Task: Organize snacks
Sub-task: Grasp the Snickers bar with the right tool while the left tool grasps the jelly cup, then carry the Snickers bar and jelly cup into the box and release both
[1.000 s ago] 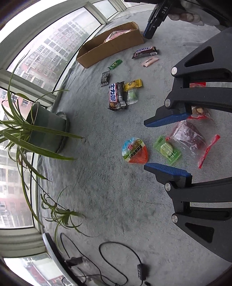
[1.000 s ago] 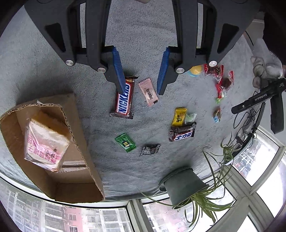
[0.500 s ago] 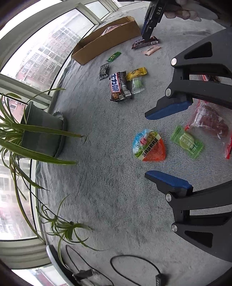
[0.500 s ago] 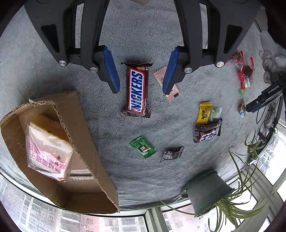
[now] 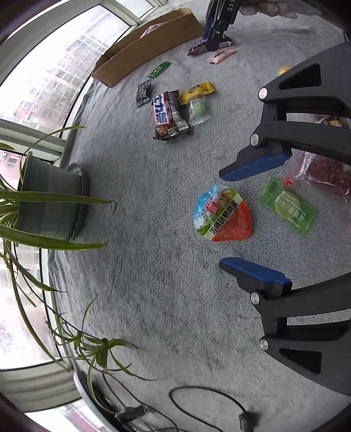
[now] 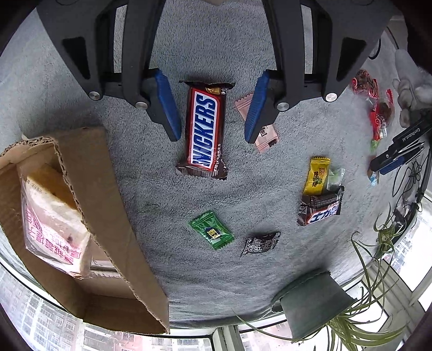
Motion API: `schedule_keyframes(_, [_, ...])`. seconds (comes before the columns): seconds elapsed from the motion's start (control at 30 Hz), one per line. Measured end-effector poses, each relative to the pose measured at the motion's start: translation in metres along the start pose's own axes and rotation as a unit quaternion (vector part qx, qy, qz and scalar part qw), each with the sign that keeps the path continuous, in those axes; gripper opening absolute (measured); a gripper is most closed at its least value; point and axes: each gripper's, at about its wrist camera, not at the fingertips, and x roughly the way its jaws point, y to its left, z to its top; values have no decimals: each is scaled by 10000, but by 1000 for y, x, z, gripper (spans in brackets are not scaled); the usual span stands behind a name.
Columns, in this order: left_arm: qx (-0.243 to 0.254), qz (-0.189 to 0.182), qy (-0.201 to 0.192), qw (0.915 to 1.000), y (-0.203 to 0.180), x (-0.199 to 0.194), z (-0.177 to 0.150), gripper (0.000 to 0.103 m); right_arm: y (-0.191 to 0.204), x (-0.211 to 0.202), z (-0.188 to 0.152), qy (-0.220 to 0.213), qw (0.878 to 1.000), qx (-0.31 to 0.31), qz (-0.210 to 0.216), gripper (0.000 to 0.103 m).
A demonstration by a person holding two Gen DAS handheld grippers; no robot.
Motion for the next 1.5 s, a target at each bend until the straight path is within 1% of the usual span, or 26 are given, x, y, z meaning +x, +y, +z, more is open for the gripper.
schedule_keyframes(0.07, [12,41,2,10000,0,1,0,53,-1,0,0,-7,10000,-11,-21,45])
schedule_keyframes(0.1, [16,49,-6,10000,1,2,-1,51,-1,-1,0,-10,10000,-7,-22,44])
schedule_keyframes(0.17, [7,60,9,10000,2,3,-2,45,-2,-1,1,-5,10000,-26,-21,42])
schedule_keyframes(0.23, [31,108,6,9999,2,5,-2,42,-1,-1,1,4,10000,-78,-28,41])
schedule_keyframes(0.27, [45,134,-12,9999,1,5,-2,41,-1,-1,1,6,9999,-114,-37,37])
schedule_keyframes(0.33, [45,132,-27,9999,1,5,-1,40,-1,-1,1,5,9998,-168,-75,30])
schedule_keyframes(0.57, [-12,169,-100,9998,4,4,-3,31,-3,-3,-1,-28,9998,-173,28,30])
schedule_keyframes(0.83, [-157,82,-260,9995,7,-8,-5,30,3,-16,-3,-204,9994,-263,79,30])
schedule_keyframes(1.0, [-175,5,-369,9992,6,-20,-2,30,3,-35,0,-407,9986,-296,153,30])
schedule_keyframes(1.13, [-207,-154,-505,9984,2,-33,4,30,1,-54,3,-582,9977,-277,192,30])
schedule_keyframes(1.3, [-94,-423,-694,9966,-17,-49,20,30,-10,-81,12,-859,9959,-230,180,30])
schedule_keyframes(1.5, [128,-773,-927,9926,-52,-62,49,30,-38,-107,37,-1149,9933,-111,46,30])
